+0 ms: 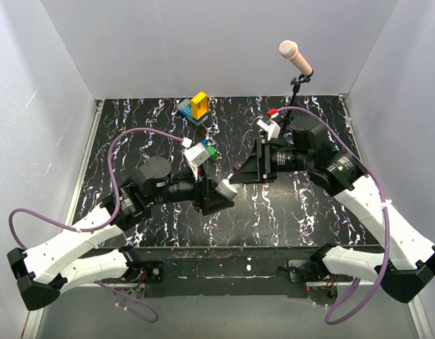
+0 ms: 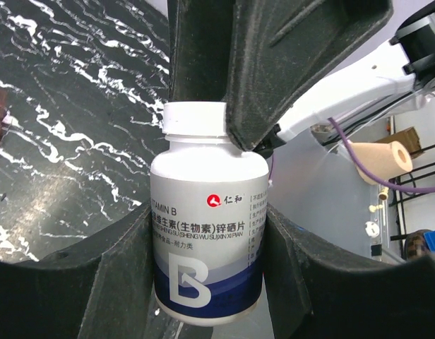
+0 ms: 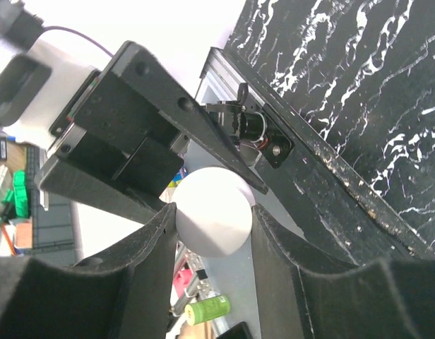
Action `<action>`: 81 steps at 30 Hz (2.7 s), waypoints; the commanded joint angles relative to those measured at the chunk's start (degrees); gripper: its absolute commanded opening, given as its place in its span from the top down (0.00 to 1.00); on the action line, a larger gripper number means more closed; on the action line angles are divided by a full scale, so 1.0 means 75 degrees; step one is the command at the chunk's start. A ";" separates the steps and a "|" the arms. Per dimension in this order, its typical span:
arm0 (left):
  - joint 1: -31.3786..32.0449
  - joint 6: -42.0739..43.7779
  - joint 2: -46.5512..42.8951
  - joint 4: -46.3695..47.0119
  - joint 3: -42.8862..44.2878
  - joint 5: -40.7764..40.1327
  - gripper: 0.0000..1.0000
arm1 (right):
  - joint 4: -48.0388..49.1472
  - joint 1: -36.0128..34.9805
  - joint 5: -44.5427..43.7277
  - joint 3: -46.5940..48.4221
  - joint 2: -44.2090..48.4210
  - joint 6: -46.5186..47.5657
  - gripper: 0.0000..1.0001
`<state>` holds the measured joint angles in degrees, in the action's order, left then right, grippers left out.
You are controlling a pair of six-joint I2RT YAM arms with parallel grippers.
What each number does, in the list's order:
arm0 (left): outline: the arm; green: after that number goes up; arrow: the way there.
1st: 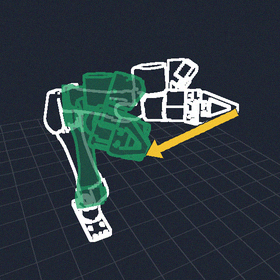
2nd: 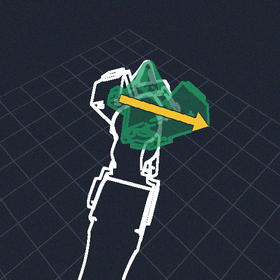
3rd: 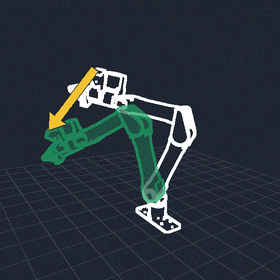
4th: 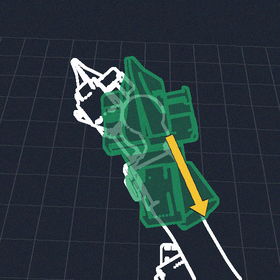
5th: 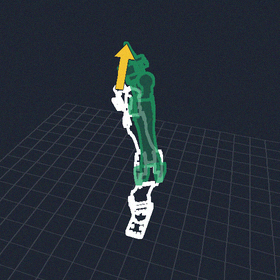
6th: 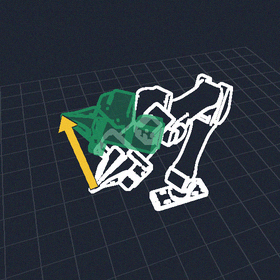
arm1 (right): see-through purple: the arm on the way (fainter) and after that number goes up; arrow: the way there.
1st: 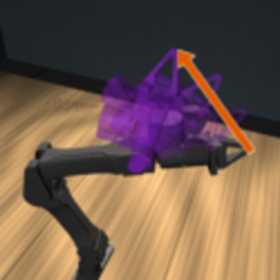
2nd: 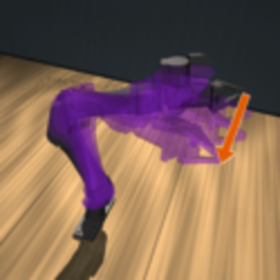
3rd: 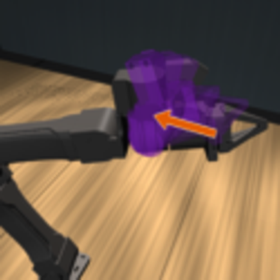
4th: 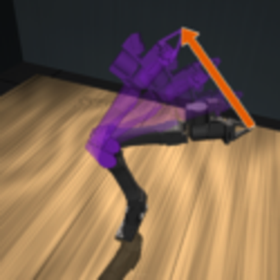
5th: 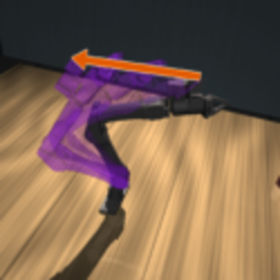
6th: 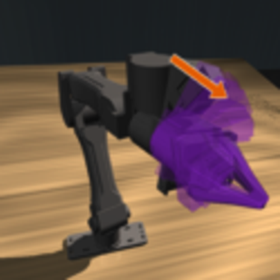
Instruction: Sort the pills into containers
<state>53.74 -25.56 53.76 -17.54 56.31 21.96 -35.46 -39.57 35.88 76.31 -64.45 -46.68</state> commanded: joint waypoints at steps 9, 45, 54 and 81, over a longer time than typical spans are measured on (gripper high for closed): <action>-0.0016 -0.1055 -0.0394 0.2137 -0.0465 0.1255 1.00 | 0.2829 0.0003 0.1415 -0.0788 0.1291 0.1277 0.91; -0.0016 -0.2275 0.0075 0.4050 -0.0641 0.3049 1.00 | 0.3639 0.0003 0.1099 -0.0835 0.2558 0.3283 0.99; -0.0016 -0.2053 0.0016 0.3804 -0.0583 0.2780 1.00 | 0.3720 -0.0009 0.1122 -0.0999 0.2347 0.2556 0.32; -0.0005 -0.0155 -0.0383 0.0488 0.0179 -0.0103 1.00 | -0.1014 -0.0009 -0.1117 0.1017 0.0390 0.0330 0.04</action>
<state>53.76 -30.41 51.64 -9.43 54.96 26.46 -39.20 -39.75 24.97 81.97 -59.88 -38.96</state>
